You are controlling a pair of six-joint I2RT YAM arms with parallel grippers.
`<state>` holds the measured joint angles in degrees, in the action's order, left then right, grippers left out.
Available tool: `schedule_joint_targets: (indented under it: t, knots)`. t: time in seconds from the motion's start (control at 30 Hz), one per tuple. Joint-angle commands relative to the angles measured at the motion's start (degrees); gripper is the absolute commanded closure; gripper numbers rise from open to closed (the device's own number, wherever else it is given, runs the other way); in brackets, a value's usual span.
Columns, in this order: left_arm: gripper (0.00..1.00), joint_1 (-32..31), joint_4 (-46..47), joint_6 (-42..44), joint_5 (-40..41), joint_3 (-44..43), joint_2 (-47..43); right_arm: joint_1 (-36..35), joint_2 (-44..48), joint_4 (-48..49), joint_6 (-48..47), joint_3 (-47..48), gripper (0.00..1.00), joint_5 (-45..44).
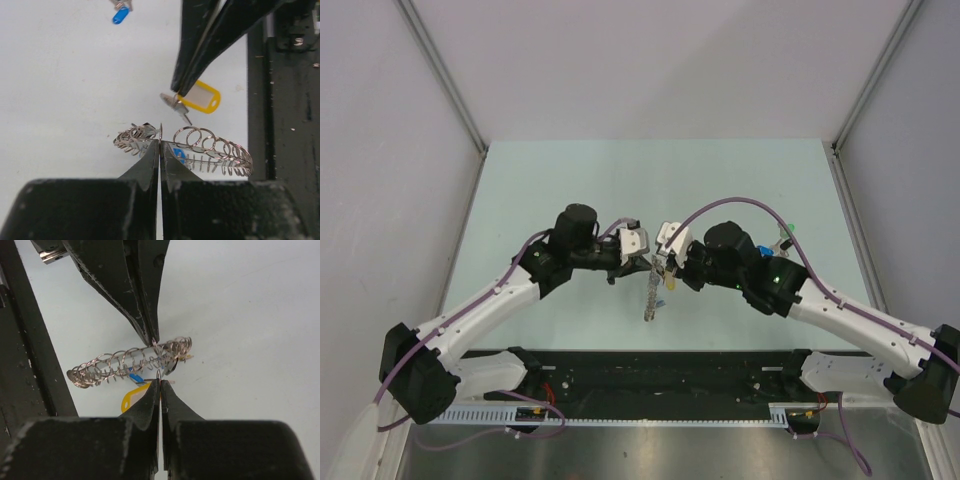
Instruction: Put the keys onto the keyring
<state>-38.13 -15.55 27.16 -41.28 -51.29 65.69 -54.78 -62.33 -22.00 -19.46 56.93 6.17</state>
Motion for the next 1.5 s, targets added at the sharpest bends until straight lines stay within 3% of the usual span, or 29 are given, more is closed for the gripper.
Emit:
schedule_joint_targets:
  t: [0.0,0.27,0.4,0.57,0.67,0.83,1.07,1.47]
  knots:
    - [1.00,-0.1,1.8,-2.5,11.1,-2.1,0.0,0.6,-0.5,2.2,6.6,1.2,1.00,-5.7]
    - [1.00,2.9,1.1,-6.5,32.7,-2.2,-3.0,9.2,-2.8,12.8,17.7,-8.7,1.00,-7.9]
    - [1.00,3.1,-0.6,-6.6,44.1,-1.8,-7.2,13.1,-4.6,30.5,21.2,-16.5,1.00,-3.9]
    - [1.00,3.1,0.6,-7.9,48.0,3.6,-14.0,14.5,-11.5,46.2,21.5,-22.8,1.00,-2.1]
    - [1.00,3.2,2.1,-8.2,49.7,6.4,-17.0,15.8,-16.2,49.4,23.7,-25.3,1.00,-0.3]
    - [1.00,3.7,3.4,-7.9,49.5,7.0,-16.4,17.1,-18.6,48.7,26.1,-28.4,1.00,-0.5]
    - [1.00,4.1,3.3,-8.3,46.6,6.7,-15.2,17.6,-18.4,39.5,27.9,-29.3,1.00,-1.7]
    - [1.00,4.1,3.1,-8.0,45.7,6.7,-14.5,18.0,-20.6,34.0,27.7,-27.0,0.84,-3.2]
